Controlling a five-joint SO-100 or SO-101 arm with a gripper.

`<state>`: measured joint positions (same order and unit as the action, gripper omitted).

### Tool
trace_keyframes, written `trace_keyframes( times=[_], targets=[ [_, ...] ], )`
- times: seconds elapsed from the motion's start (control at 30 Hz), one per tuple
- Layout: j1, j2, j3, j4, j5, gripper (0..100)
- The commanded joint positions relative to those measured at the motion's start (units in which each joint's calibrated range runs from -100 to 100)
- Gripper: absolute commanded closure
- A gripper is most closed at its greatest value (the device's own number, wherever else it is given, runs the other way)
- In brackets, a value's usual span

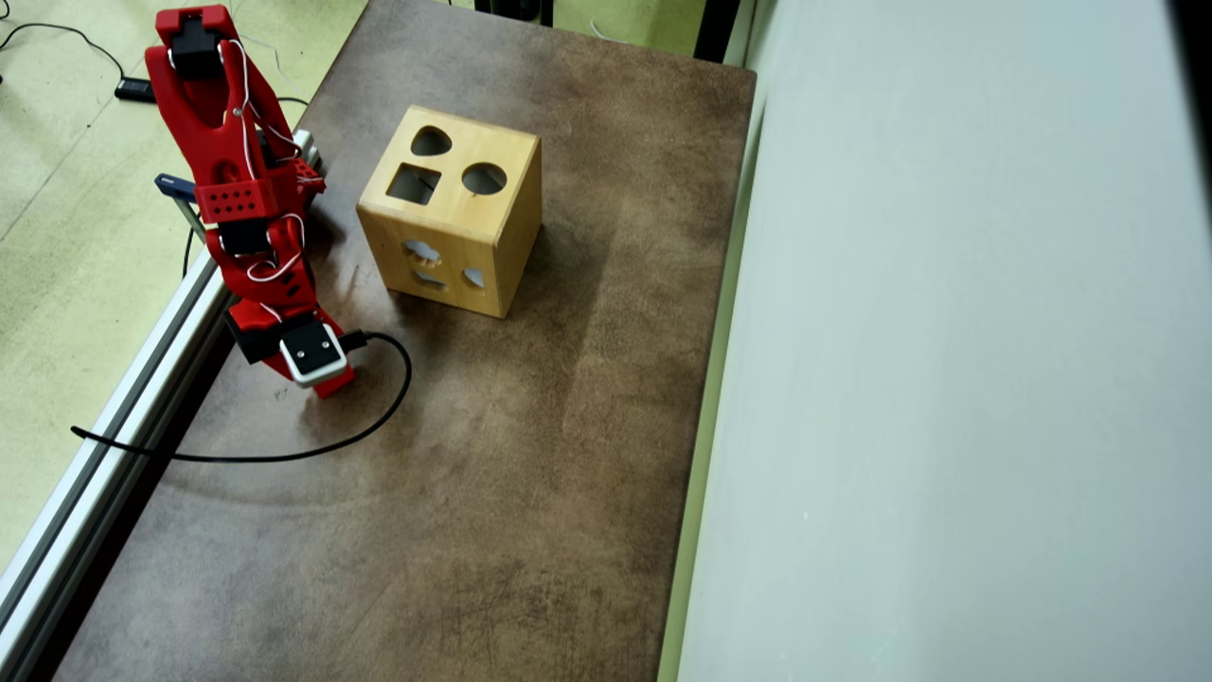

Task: Pick and place the red cube on the square hole

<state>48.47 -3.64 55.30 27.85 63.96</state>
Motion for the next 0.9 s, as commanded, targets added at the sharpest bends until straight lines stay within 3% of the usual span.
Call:
trace_keyframes(
  times=[0.0, 0.2, 0.4, 0.7, 0.87],
  targets=[
    [-0.4, -1.5, -0.2, 0.0, -0.3, 86],
    [-0.4, -8.4, -0.2, 0.2, -0.4, 96],
    [-0.4, -23.1, -0.7, 3.4, -2.3, 97],
    [-2.8, -50.6, -6.6, 29.3, -8.4, 97],
    [-8.9, -55.7, -16.6, 40.5, -12.6, 97]
  ],
)
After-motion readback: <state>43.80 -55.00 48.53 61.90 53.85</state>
